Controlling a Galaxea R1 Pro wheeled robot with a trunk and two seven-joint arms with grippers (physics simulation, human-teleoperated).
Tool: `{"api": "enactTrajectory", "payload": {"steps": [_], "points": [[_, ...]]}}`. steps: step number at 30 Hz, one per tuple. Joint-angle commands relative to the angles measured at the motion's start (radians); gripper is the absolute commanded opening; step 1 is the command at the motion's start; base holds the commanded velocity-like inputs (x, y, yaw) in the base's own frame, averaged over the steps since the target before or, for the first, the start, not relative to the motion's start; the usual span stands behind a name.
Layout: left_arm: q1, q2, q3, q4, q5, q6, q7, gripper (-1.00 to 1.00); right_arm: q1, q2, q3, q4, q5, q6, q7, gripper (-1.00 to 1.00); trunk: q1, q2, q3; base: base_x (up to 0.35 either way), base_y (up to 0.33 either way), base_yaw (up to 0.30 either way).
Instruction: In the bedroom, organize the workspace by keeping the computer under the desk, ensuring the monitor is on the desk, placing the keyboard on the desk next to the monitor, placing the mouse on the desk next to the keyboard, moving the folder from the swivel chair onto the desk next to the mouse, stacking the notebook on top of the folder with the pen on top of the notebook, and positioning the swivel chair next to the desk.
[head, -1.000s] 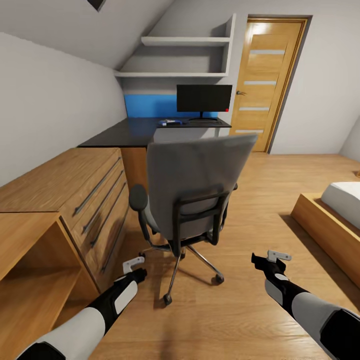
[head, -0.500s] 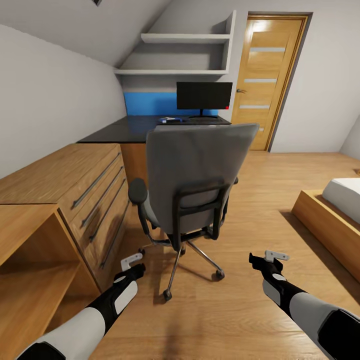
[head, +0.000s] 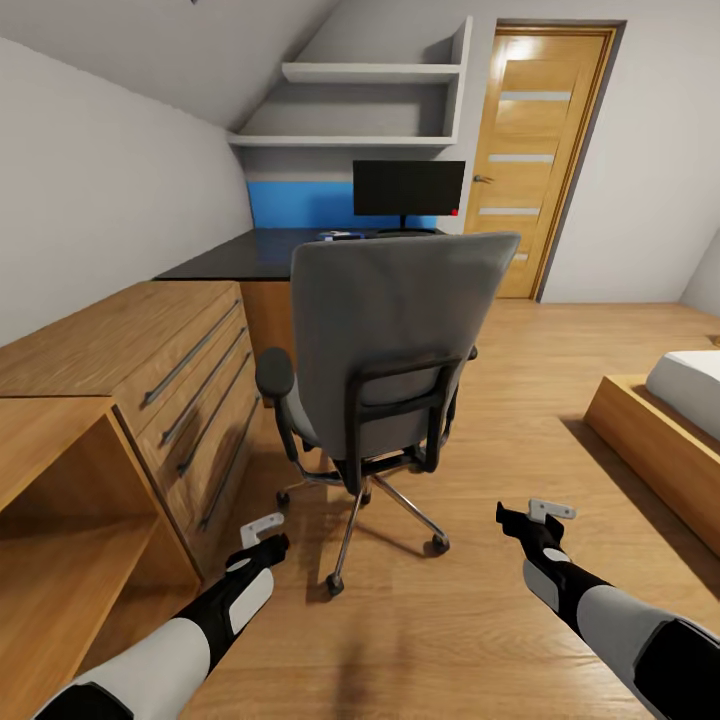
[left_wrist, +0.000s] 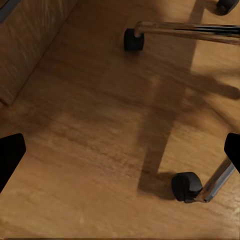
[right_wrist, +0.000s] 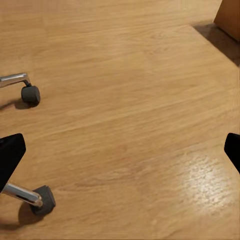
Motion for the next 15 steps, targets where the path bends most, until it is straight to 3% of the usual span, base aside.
{"api": "enactTrajectory", "payload": {"steps": [1, 6, 15], "points": [[-0.001, 0.001, -0.009, 0.001, 0.01, -0.004, 0.006, 1.0, 0.0, -0.001, 0.009, -0.002, -0.005, -0.005, -0.007, 1.0, 0.0, 0.0, -0.001, 0.01, 0.0, 0.0], [-0.001, 0.001, -0.009, 0.005, 0.007, -0.004, 0.004, 1.0, 0.002, 0.0, 0.01, -0.004, -0.003, -0.02, -0.002, 1.0, 0.0, 0.0, -0.001, 0.156, 0.0, 0.0], [-0.001, 0.001, -0.011, 0.006, 0.005, -0.004, 0.003, 1.0, 0.004, 0.024, 0.01, -0.004, 0.0, -0.058, 0.0, 1.0, 0.0, 0.0, -0.001, 0.295, 0.0, 0.0]]}}
